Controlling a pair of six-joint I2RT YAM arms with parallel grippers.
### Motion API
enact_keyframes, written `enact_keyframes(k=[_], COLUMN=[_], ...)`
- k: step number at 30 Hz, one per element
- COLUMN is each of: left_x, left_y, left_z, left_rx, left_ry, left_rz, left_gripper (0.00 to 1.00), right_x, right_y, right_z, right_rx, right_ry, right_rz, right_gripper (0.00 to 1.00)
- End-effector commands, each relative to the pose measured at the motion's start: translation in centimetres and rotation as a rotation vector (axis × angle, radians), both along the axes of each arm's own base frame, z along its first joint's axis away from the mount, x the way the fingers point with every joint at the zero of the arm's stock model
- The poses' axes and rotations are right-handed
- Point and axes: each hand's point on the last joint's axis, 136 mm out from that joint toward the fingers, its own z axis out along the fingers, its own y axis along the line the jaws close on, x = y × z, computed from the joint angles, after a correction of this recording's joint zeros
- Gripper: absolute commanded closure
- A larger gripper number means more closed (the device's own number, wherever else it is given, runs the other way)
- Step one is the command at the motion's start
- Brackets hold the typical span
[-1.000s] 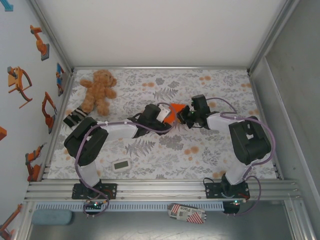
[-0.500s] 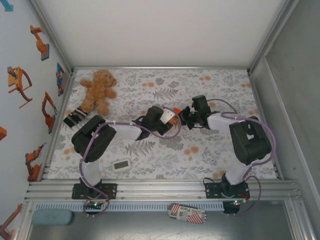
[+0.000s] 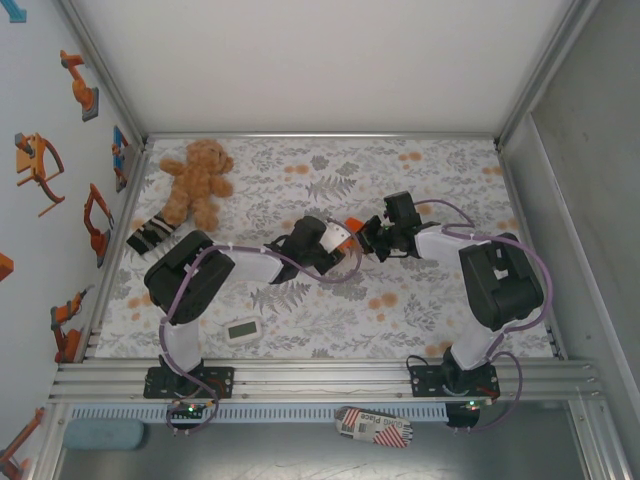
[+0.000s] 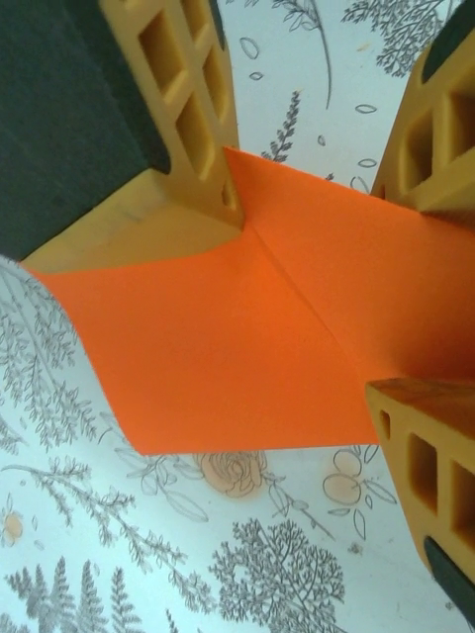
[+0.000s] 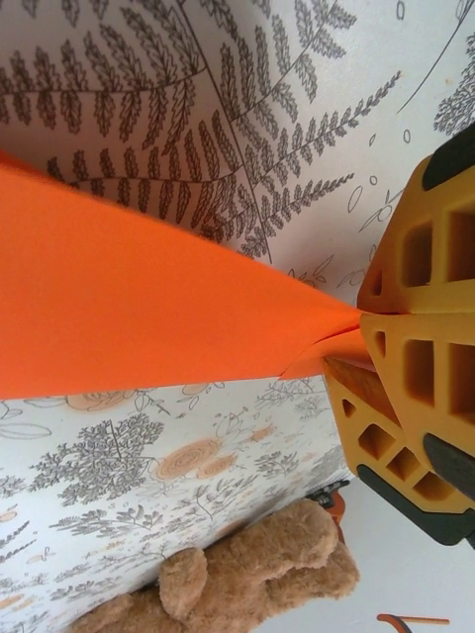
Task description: Fold a paper plane with a square sheet of paper (pick it up from the middle)
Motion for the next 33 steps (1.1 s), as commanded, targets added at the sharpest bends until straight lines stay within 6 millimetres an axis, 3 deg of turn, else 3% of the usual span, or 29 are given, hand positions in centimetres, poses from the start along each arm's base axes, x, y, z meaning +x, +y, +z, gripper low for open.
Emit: enact_keyframes(k=[1,16,23,33], left_x=[-1.1,-1.7,-1.7,-1.9], left_y=[-0.8,-0.5,-1.1,-1.1], left_z=[-0.7,0.2,1.9,1.3], left_rx=[0.018,0.021,-0.030,-0.007], left_ry=[0.039,0.037,0.037,0.040], left_rz=[-0.055,-0.061,-0.052,-0.051], left_gripper=[0.58,0.62,0.58,0.59], right_x=[0.6,0.3,0.2,0.1], right_y=[-0.1,-0.4,-0.3,-0.1], right_z=[1.3,0.6,0.5,0.5], right_rx=[-0.014,-0.073,-0.078,-0.078], right_ry=[-0.032,-0.021,-0.023,-0.022], right_rz=[0.022,0.071,0.085,0.094], right_gripper=[1.00,1.00,1.00,1.00])
